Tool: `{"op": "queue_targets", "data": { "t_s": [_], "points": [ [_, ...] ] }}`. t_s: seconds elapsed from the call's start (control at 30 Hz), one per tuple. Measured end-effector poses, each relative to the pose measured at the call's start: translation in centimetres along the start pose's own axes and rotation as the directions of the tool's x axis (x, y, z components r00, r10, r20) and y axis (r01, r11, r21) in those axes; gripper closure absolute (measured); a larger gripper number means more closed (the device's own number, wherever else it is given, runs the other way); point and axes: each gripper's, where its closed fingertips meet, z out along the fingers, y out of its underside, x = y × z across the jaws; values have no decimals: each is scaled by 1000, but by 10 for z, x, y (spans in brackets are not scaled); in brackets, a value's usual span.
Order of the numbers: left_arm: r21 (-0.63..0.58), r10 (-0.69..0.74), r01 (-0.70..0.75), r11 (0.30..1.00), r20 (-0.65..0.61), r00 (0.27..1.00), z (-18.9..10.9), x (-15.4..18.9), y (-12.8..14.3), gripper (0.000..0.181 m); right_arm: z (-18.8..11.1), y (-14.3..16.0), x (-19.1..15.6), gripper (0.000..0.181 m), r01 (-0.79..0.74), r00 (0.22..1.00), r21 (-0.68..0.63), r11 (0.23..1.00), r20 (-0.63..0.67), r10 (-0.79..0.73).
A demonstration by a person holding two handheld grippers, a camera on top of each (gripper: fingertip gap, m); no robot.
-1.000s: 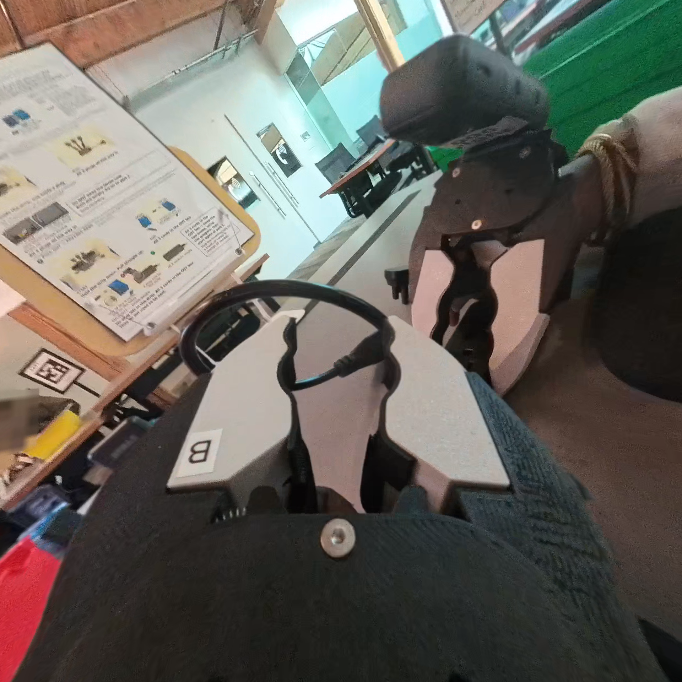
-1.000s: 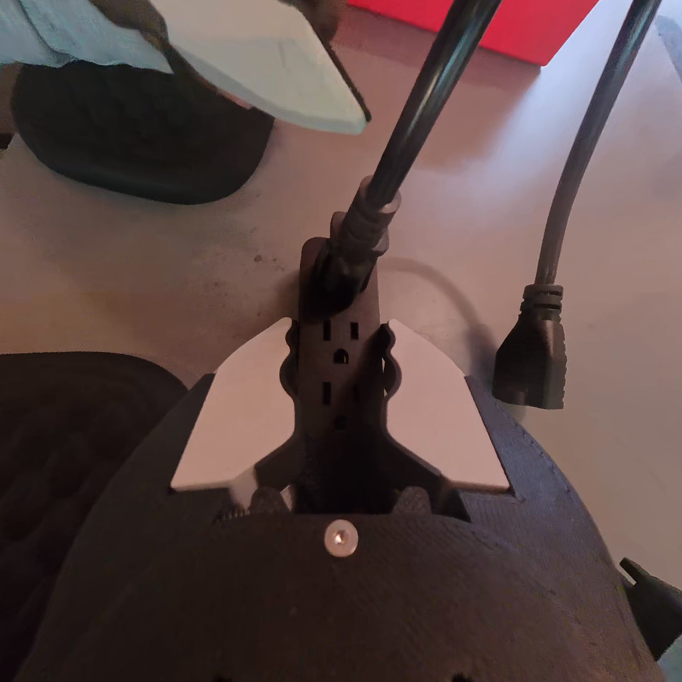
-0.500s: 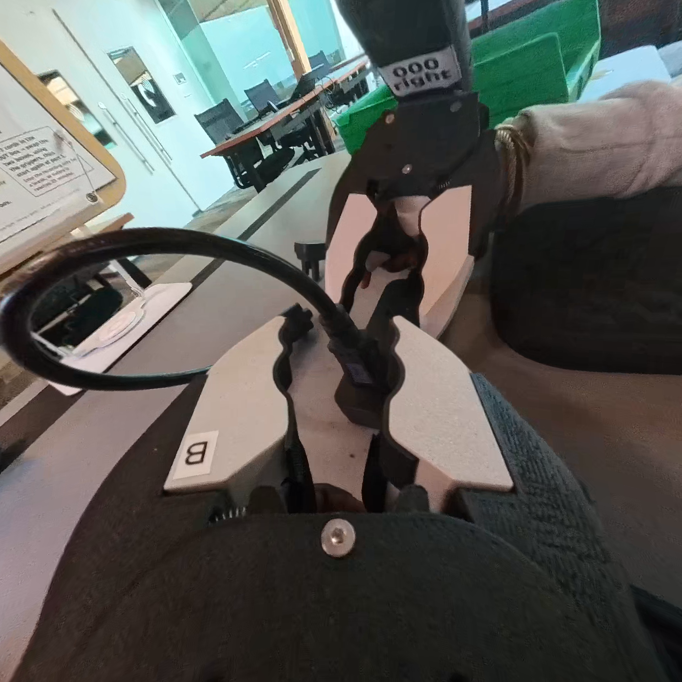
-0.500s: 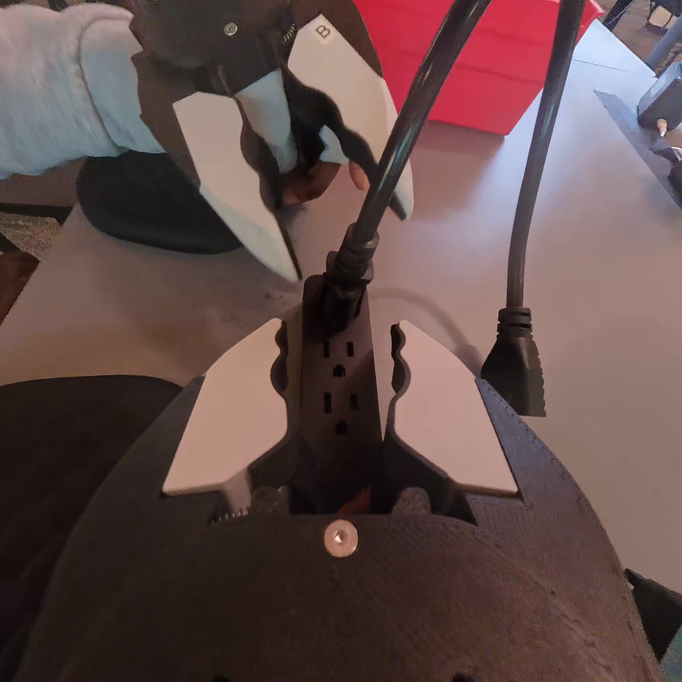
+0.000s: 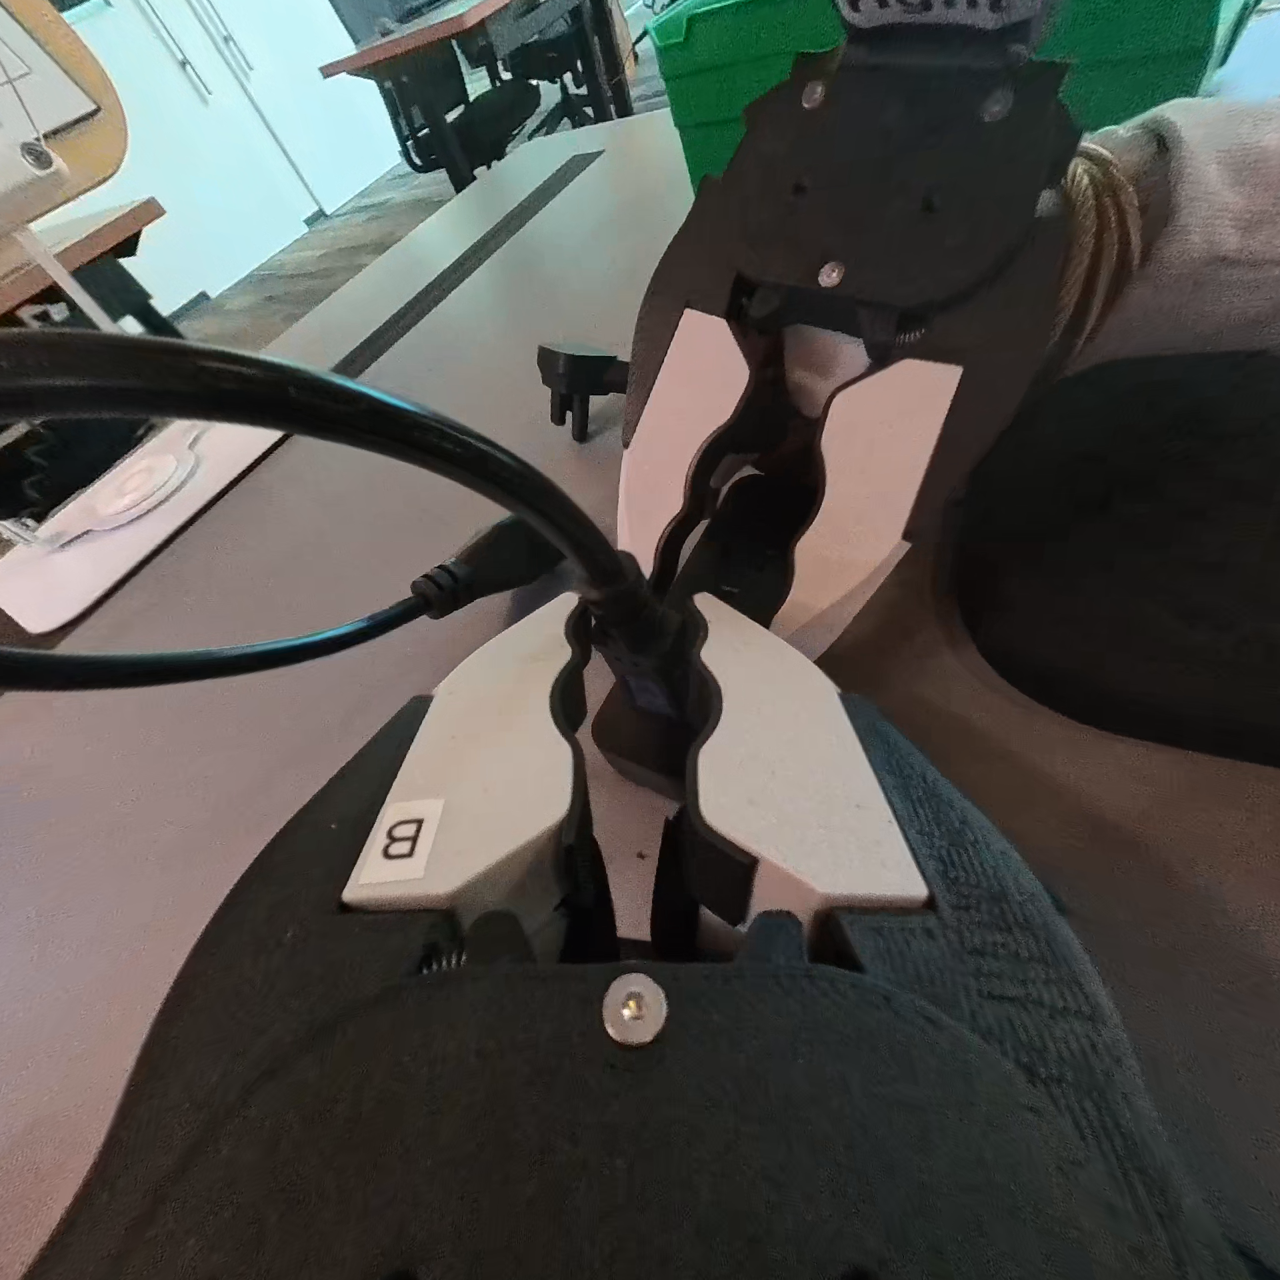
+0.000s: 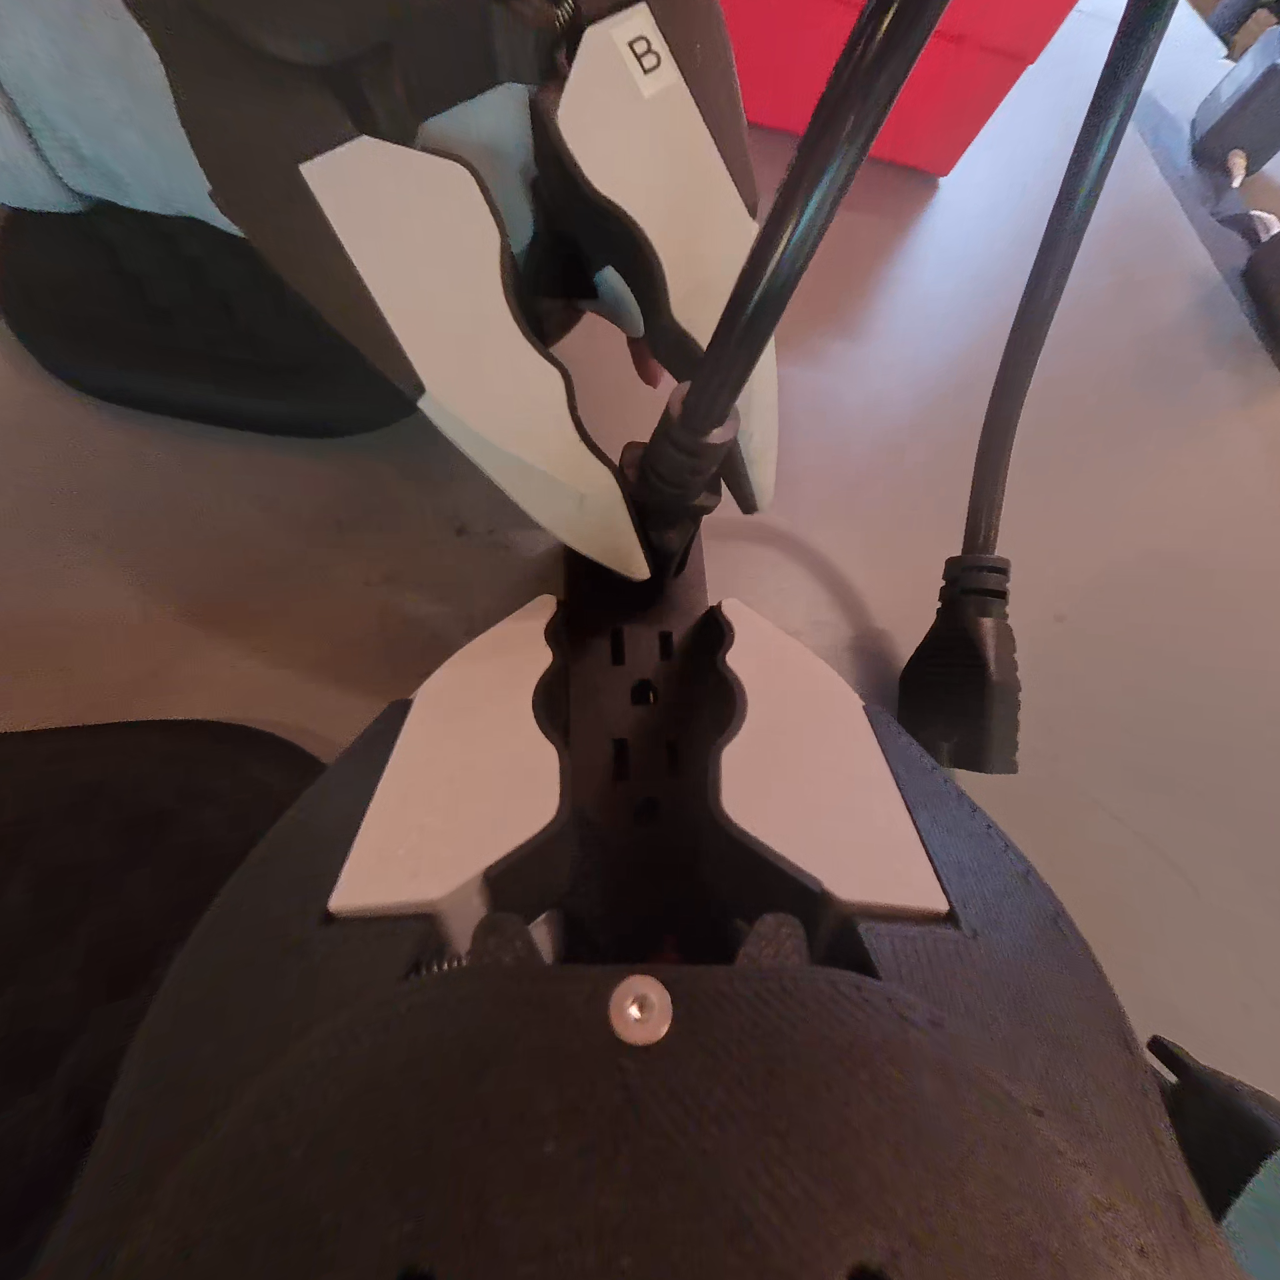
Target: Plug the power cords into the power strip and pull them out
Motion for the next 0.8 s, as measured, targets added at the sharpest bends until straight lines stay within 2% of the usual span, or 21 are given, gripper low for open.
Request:
{"op": "queue_targets", "data": {
  "t_s": [0.4, 0.6, 0.8],
  "points": [
    [-13, 61, -61, 998, 41, 997, -1, 0, -1, 156, 3, 2, -1, 140, 77, 996, -84, 994, -36, -80],
    [-11, -42, 43, 999, 44, 998, -4, -8, 1, 157, 3, 2, 3, 141, 59, 997, -72, 996, -39, -62],
    [-13, 127, -126, 992, 70, 989, -2, 0, -3, 156, 2, 3, -1, 141, 87, 996, -98, 991, -18, -89]
  ]
}}
